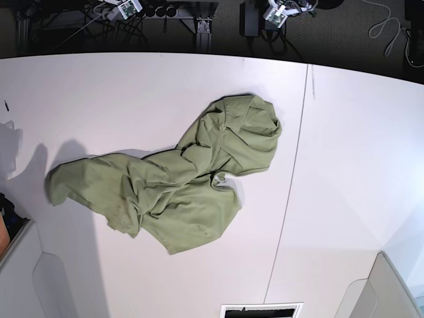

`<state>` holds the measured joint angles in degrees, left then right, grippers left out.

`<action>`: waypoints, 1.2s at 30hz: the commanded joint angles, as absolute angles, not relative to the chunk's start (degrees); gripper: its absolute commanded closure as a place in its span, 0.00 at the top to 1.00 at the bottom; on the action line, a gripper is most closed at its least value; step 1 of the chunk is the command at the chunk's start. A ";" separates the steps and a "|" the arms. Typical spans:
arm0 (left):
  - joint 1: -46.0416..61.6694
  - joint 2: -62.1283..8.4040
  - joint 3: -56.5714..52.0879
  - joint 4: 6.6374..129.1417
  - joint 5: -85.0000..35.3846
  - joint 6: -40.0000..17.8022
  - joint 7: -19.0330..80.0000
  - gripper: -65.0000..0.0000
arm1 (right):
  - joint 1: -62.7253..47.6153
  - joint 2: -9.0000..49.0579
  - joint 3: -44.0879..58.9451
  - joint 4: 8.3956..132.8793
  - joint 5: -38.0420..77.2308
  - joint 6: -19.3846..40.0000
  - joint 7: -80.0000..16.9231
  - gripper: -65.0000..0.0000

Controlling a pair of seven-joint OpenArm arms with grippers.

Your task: Layout the t-shirt on the table in an organized manner, then fold the t-shirt properly

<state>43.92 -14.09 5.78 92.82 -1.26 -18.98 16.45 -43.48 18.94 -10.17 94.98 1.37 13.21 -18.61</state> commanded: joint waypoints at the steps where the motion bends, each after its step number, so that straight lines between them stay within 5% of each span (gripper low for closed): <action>1: 45.19 -15.14 3.92 96.25 -1.50 -20.34 16.47 0.36 | -43.99 19.35 -9.58 97.30 1.50 13.19 -19.29 0.11; 14: 46.94 -26.44 -13.76 123.17 -19.90 -23.40 23.55 0.42 | -38.74 19.35 -2.63 113.14 2.87 13.19 -24.25 0.12; 22: 34.89 -30.26 -12.88 122.72 -25.56 -23.42 23.31 0.56 | -25.93 19.33 0.73 111.74 2.87 7.01 -24.27 0.45; 36: 7.51 -30.13 7.92 102.45 -24.12 -23.38 21.19 0.56 | -0.93 19.20 4.67 88.55 4.08 5.72 -24.27 0.45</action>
